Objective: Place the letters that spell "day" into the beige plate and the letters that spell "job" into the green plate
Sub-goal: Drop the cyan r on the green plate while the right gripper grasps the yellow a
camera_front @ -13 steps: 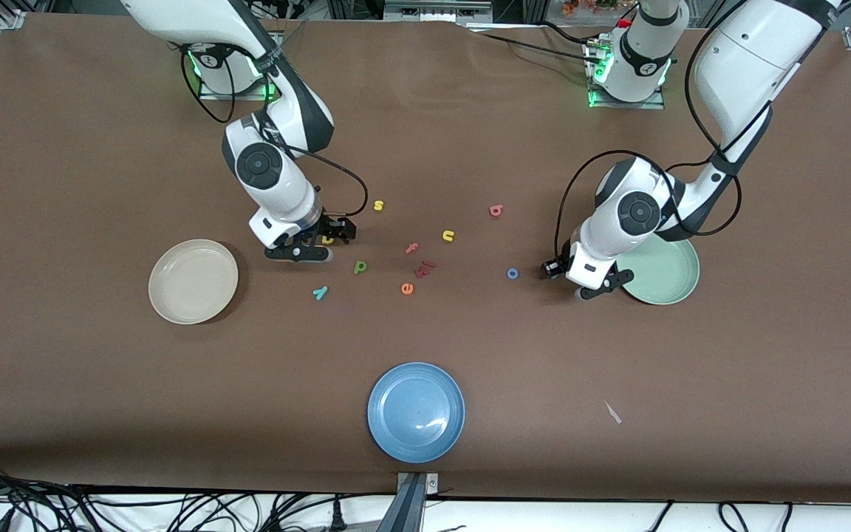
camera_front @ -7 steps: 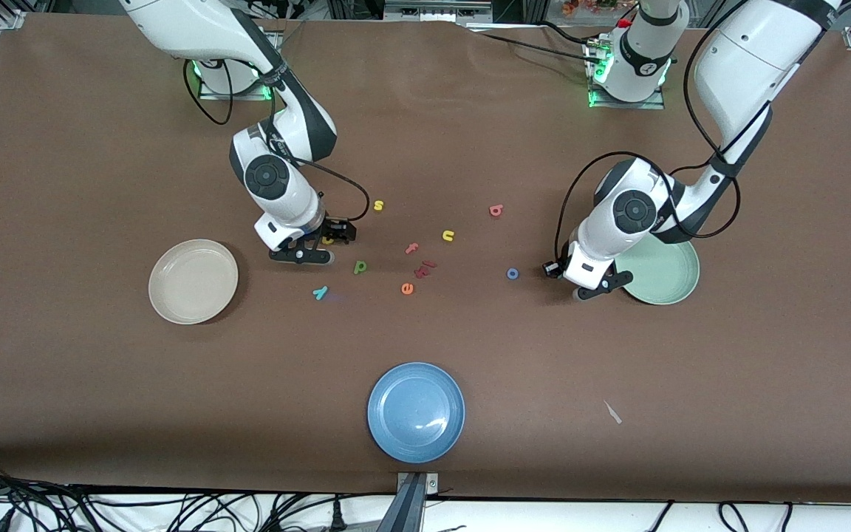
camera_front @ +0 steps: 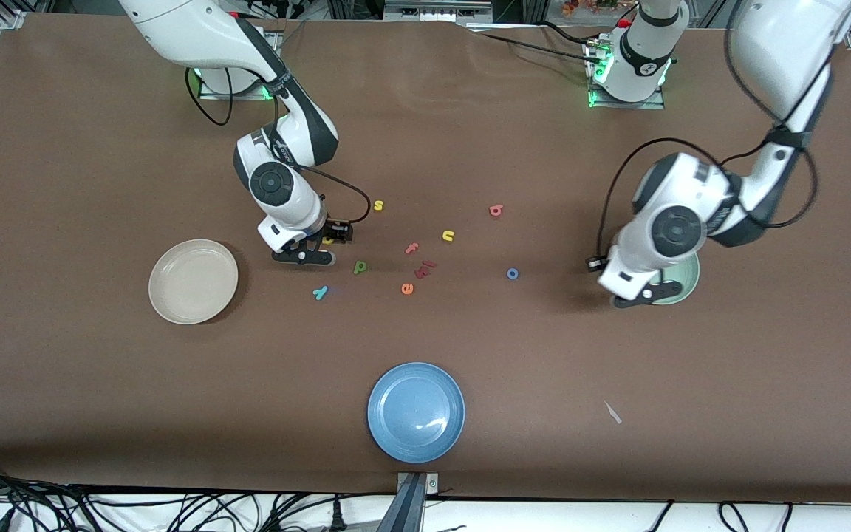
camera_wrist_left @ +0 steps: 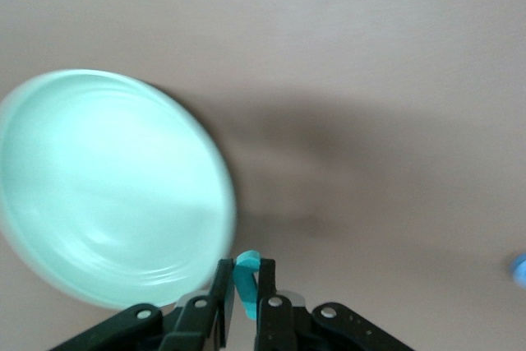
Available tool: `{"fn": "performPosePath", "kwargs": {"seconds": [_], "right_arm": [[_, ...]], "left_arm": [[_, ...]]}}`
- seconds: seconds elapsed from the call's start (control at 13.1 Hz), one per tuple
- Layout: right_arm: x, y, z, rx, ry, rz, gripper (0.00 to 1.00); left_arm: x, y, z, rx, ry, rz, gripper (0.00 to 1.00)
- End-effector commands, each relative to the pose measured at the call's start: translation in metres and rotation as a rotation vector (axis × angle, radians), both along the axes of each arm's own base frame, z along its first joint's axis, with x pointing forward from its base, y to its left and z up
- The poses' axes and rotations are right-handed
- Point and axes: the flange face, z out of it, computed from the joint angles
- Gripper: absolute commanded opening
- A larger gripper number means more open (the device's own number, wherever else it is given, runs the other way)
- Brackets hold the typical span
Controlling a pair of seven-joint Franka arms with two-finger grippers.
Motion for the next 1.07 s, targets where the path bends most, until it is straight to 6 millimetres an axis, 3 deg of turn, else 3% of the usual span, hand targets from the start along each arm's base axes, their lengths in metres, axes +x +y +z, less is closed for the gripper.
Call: {"fn": "performPosePath", "kwargs": {"seconds": [0.0, 0.15, 0.23, 0.31, 0.38, 0.46, 0.61, 0.77, 0.84, 0.99], "right_arm": [[0.0, 0.001, -0.006, -0.014, -0.008, 0.002, 0.68], [0.0, 0.001, -0.007, -0.016, -0.008, 0.007, 0.63], [0.0, 0.001, -0.007, -0.017, -0.007, 0.007, 0.48], [0.0, 0.0, -0.007, -0.016, -0.006, 0.004, 0.43], [0.001, -0.001, -0.007, -0.017, -0.006, 0.003, 0.39], [0.001, -0.001, -0.007, -0.017, -0.006, 0.003, 0.31], [0.0, -0.001, -0.008, -0.018, -0.004, 0.001, 0.16], [0.002, 0.0, -0.006, -0.014, -0.008, -0.003, 0.02], [0.012, 0.0, 0.003, -0.012, -0.014, -0.005, 0.0], [0.044, -0.015, 0.037, -0.065, 0.043, -0.012, 0.0]], "left_arm": [[-0.003, 0.074, -0.01, -0.086, 0.102, -0.088, 0.0], [-0.006, 0.101, -0.041, -0.127, 0.148, -0.075, 0.0], [-0.007, 0.1, -0.059, -0.146, 0.165, -0.071, 0.0], [-0.01, 0.101, -0.075, -0.156, 0.184, -0.07, 0.0], [-0.012, 0.109, -0.087, -0.17, 0.204, -0.054, 0.1], [-0.013, 0.113, -0.091, -0.173, 0.209, -0.045, 0.32], [-0.007, 0.113, -0.072, -0.161, 0.189, -0.027, 1.0], [0.0, 0.095, -0.029, -0.169, 0.132, 0.072, 1.0], [0.001, 0.081, -0.015, -0.202, 0.125, 0.158, 1.0], [-0.001, 0.032, 0.004, -0.209, 0.111, 0.257, 1.0]]}}
